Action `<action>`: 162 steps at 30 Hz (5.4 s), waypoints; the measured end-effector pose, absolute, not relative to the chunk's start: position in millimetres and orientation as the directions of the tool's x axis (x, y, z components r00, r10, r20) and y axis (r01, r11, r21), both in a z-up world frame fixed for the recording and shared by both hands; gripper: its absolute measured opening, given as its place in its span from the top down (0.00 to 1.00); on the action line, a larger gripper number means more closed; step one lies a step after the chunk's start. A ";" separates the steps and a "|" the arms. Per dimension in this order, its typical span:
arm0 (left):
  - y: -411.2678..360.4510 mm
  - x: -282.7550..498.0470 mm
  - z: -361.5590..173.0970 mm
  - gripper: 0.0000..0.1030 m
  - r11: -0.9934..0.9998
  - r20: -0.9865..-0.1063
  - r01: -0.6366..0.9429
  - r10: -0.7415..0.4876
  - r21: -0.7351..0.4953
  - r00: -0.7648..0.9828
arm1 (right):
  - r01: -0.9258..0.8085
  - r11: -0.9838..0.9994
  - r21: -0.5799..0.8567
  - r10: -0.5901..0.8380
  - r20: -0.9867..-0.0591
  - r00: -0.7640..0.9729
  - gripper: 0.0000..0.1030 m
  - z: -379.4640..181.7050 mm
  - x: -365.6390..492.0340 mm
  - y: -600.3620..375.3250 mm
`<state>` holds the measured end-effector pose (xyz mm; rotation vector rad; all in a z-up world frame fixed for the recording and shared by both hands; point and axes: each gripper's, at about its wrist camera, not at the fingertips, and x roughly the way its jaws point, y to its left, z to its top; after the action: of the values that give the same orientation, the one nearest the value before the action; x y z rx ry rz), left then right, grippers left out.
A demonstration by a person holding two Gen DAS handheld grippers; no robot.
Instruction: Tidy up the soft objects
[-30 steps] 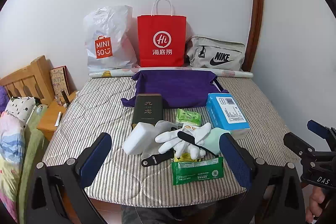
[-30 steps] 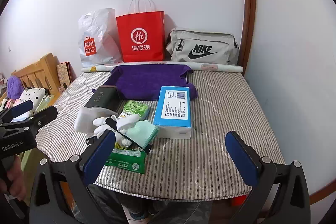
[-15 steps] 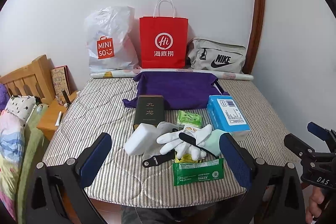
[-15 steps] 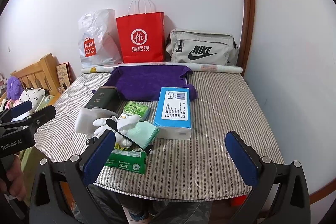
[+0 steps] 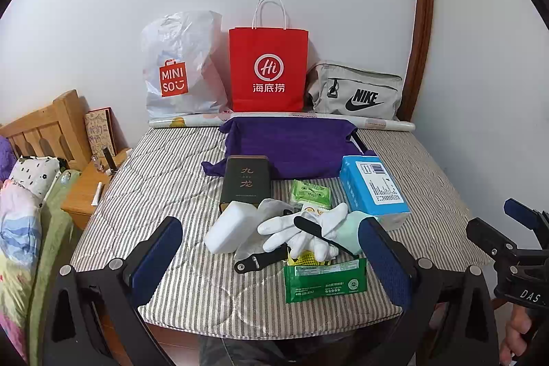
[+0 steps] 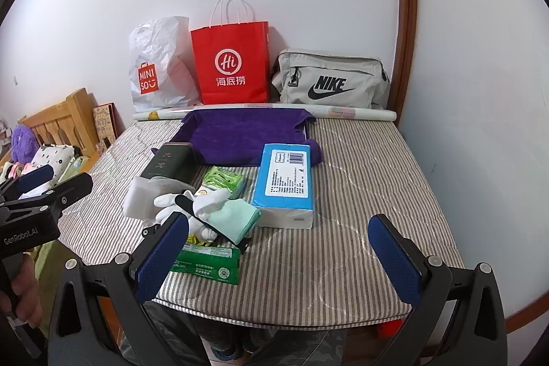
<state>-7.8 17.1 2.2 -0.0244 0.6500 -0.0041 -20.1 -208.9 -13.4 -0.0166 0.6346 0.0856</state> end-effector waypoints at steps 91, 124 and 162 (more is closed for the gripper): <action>100.3 106.2 -145.0 0.29 0.980 -0.762 0.009 -0.161 -0.199 0.627 | -0.422 0.903 0.075 0.334 -0.741 0.582 0.71 -142.2 128.7 -117.7; 89.6 81.1 -119.5 0.62 0.979 -0.703 0.055 -0.179 -0.196 0.688 | -0.223 0.969 0.110 0.241 -0.630 0.738 0.85 -88.9 43.9 -236.3; 80.9 85.2 -119.9 0.62 0.970 -0.695 0.127 -0.239 -0.210 0.678 | -0.207 0.966 0.157 0.255 -0.726 0.639 0.86 -150.3 72.8 -234.0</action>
<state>85.2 80.9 -119.9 -0.1489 0.8000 -0.2061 72.8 -234.0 -150.3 0.0608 0.8370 0.2640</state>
